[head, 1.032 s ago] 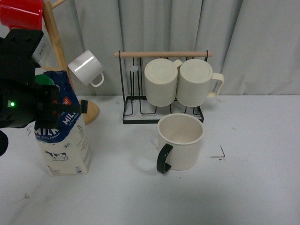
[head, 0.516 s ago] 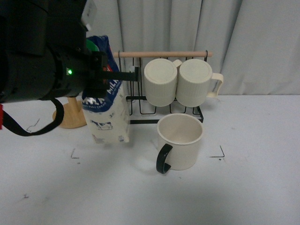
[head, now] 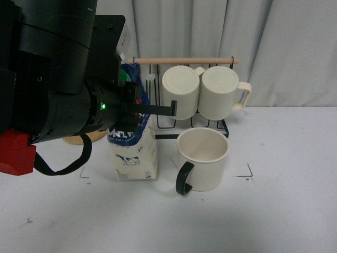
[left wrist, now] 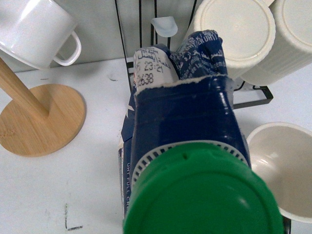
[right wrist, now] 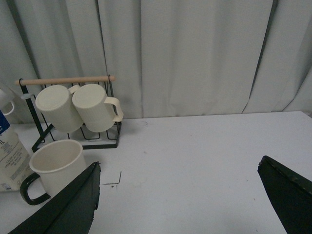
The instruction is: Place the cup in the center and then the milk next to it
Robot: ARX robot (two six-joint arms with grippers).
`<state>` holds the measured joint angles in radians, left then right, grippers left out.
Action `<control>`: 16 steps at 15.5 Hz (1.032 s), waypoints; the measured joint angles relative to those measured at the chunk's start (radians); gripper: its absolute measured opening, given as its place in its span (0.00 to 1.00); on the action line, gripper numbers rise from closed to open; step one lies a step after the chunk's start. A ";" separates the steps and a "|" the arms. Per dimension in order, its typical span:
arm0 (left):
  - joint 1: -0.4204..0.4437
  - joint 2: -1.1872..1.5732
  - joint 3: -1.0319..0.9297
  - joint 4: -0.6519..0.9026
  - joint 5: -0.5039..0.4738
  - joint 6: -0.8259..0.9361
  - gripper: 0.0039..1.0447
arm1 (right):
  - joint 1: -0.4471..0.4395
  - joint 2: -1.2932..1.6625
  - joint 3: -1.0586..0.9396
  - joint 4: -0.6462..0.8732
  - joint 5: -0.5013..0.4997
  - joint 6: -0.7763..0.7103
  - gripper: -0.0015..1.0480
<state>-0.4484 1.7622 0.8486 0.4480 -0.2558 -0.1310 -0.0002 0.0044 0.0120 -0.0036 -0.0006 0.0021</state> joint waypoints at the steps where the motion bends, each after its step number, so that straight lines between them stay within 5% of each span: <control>1: -0.007 0.004 0.000 0.002 -0.003 0.000 0.06 | 0.000 0.000 0.000 0.000 0.000 0.000 0.94; 11: -0.073 0.050 0.006 -0.001 -0.008 0.005 0.07 | 0.000 0.000 0.000 0.000 0.000 0.000 0.94; 13: -0.078 0.050 0.029 0.016 -0.006 0.001 0.32 | 0.000 0.000 0.000 0.000 0.000 0.000 0.94; 16: -0.080 0.027 0.029 0.005 0.006 -0.005 0.53 | 0.000 0.000 0.000 0.000 0.000 0.000 0.94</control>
<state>-0.5289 1.7893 0.8776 0.4526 -0.2501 -0.1364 -0.0002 0.0044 0.0120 -0.0036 -0.0002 0.0021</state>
